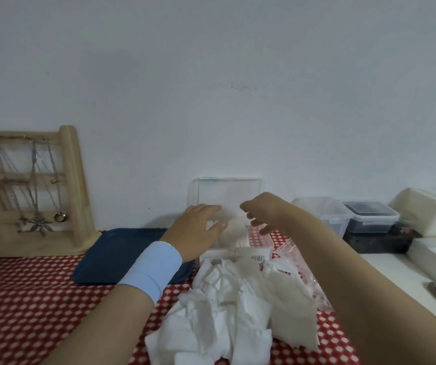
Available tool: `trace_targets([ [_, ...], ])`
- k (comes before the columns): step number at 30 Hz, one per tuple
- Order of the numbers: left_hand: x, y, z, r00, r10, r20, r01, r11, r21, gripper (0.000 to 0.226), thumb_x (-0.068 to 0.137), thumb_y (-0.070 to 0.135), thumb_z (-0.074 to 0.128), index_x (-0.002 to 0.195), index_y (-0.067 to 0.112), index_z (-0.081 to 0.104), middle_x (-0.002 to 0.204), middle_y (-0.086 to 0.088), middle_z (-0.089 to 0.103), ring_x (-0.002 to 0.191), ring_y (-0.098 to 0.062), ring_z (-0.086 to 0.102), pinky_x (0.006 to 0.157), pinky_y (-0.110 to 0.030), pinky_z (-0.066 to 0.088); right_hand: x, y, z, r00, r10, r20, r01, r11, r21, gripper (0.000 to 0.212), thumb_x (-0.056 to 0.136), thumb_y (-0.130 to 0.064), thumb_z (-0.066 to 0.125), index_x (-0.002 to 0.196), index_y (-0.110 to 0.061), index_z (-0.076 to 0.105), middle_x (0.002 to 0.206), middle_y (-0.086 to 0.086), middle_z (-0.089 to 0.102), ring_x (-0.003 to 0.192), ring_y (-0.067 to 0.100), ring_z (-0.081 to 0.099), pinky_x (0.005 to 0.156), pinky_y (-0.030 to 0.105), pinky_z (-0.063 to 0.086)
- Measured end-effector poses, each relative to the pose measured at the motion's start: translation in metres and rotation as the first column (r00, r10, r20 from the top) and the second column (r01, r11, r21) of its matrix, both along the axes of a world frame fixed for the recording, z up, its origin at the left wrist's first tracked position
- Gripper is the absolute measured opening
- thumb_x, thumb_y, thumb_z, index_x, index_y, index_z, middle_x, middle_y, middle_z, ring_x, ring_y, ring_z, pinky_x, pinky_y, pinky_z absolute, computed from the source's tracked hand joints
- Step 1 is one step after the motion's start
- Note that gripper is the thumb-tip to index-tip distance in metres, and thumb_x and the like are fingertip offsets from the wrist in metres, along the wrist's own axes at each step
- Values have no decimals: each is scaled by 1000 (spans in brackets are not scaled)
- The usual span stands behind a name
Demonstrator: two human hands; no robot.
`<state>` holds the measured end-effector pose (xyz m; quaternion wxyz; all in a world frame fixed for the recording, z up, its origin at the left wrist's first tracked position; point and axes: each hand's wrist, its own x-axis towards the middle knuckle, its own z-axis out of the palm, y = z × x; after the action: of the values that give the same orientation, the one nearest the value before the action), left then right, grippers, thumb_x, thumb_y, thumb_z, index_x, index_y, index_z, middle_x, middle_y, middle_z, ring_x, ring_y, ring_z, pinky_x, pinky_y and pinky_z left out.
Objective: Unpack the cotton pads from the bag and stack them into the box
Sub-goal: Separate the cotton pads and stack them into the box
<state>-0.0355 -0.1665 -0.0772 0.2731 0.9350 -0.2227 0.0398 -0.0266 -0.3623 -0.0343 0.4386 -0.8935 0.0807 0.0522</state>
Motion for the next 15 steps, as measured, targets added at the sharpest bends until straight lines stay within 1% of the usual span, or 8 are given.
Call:
trace_targets([
  [2,-10,7,0,1000,25,17,-24,995,-100,44,103,43,50,145,30,48,139,13,53,130,-8,47,108,-27,39,-15,1,6,996,46,74,-44,999,-21,28,99,-23,56,119,-6,67,113,9,71,95,23,72,79,37,60],
  [4,-23,15,-1,998,40,-56,-48,985,-166,31,102,39,55,132,31,60,123,16,60,110,-2,57,94,-22,47,-36,4,9,984,150,94,-144,987,-71,20,98,-20,59,111,-10,72,102,3,76,82,19,75,65,29,58],
  [6,-35,24,-3,991,47,-122,-64,988,-137,22,101,38,57,120,34,66,115,16,64,102,0,60,90,-21,49,-55,10,6,958,278,75,-261,949,-179,14,95,-15,63,102,-15,75,94,0,77,71,15,73,51,20,50],
  [7,-41,29,-4,988,51,-144,-67,992,-105,18,100,38,58,115,35,67,111,15,66,99,-1,62,89,-22,50,-64,15,3,936,345,65,-321,916,-242,14,92,-14,65,99,-18,77,91,-2,78,69,13,73,50,19,48],
  [8,-48,35,-5,984,57,-167,-71,995,-77,14,99,37,59,110,36,68,106,15,68,96,-1,64,88,-23,51,-70,22,-1,913,406,51,-375,881,-290,14,90,-15,68,96,-23,78,89,-3,77,69,12,73,52,22,51],
  [10,-59,45,-6,975,69,-213,-79,996,-38,10,98,32,60,100,37,69,98,14,71,90,-2,66,84,-22,52,-80,39,-9,874,485,8,-456,826,-332,11,88,-20,71,94,-26,79,87,-7,77,70,10,73,69,32,61],
  [12,-69,55,-7,964,85,-252,-83,996,21,13,97,29,60,99,36,71,99,14,73,92,-3,66,89,-26,54,-88,56,-15,849,527,-40,-503,781,-370,14,89,-30,72,98,-24,80,93,-10,76,79,13,73,83,36,61],
  [15,-84,67,-12,955,92,-281,-78,995,63,15,98,27,59,100,34,71,102,17,71,97,-4,66,95,-27,53,-96,74,-21,861,493,-124,-478,704,-526,39,80,-56,74,96,-20,78,95,-5,74,90,16,68,85,36,58],
])
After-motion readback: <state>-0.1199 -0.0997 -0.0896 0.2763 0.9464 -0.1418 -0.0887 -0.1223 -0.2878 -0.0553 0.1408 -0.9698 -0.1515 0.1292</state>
